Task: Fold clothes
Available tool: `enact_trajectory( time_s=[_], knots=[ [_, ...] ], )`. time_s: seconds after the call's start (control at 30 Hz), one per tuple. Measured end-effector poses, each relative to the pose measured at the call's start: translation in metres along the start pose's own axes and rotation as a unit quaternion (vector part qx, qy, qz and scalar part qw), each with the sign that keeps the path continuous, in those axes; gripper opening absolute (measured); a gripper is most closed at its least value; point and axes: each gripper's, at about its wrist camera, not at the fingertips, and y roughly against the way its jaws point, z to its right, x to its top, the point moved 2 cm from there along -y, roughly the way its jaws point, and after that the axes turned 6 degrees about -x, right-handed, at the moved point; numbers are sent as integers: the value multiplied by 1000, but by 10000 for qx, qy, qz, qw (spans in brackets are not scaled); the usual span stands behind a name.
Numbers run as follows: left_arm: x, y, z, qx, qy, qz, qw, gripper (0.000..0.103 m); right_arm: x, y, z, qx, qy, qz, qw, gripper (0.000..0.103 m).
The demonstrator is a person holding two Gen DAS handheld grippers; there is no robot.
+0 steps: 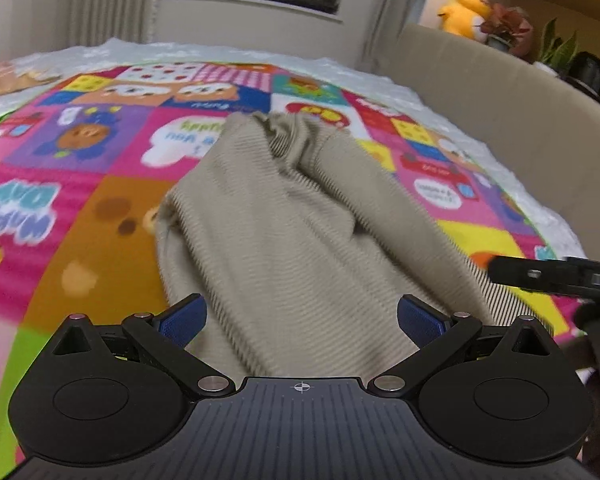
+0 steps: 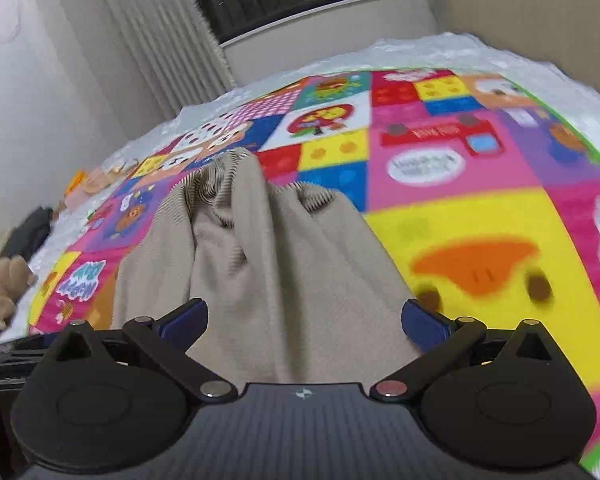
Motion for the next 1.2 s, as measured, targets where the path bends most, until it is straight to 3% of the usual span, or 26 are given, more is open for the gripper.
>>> enact_trajectory(
  time_s=[0.27,0.4,0.43,0.47,0.53,0.6,0.63,0.67,0.7,0.73,0.9,1.03,1.07,1.13,1.2],
  knots=[
    [40,-29,-28,83,-104,154,9998,103,62,-74,-46,-175,1548,-187,9876,103],
    [54,-40,-41,158,-206,110,9996,103,92,-111,-69,-298,2357,-299,9709,103],
    [56,-42,-43,160,-250,102,9995,103,91,-123,-74,-514,2794,-426,9578,103],
    [58,-44,-44,172,-305,92,9993,103,89,-135,-78,-757,3284,-489,9402,103],
    [62,-47,-46,216,-433,69,9988,103,85,-144,-82,-1668,4602,199,8718,103],
    [65,-52,-47,231,-505,19,9985,103,91,-156,-74,-3408,5345,1378,7611,103],
    [65,-55,-48,224,-510,-7,9984,103,97,-158,-67,-3834,5353,1744,7321,103],
    [65,-57,-47,203,-508,-23,9985,103,104,-157,-59,-4044,5165,1904,7304,103],
    [64,-59,-46,169,-502,-33,9986,103,111,-152,-53,-3973,4837,1864,7573,103],
    [64,-61,-45,165,-509,-36,9986,103,116,-145,-45,-3782,4394,1729,7963,103],
    [69,-76,-34,238,-757,11,9968,103,103,-132,-12,-3225,3506,1122,8720,103],
    [79,-98,-17,230,-1333,-97,9908,103,75,-90,8,-2122,2492,922,9404,103],
    [82,-107,-14,337,-1540,-145,9874,103,67,-79,11,-1838,2245,862,9531,103],
    [90,-124,-15,711,-1959,-247,9777,103,47,-68,12,-1430,2016,787,9658,103],
    [103,-132,-32,1215,-2188,-313,9677,103,27,-64,11,-1198,1971,724,9703,103]
  ],
)
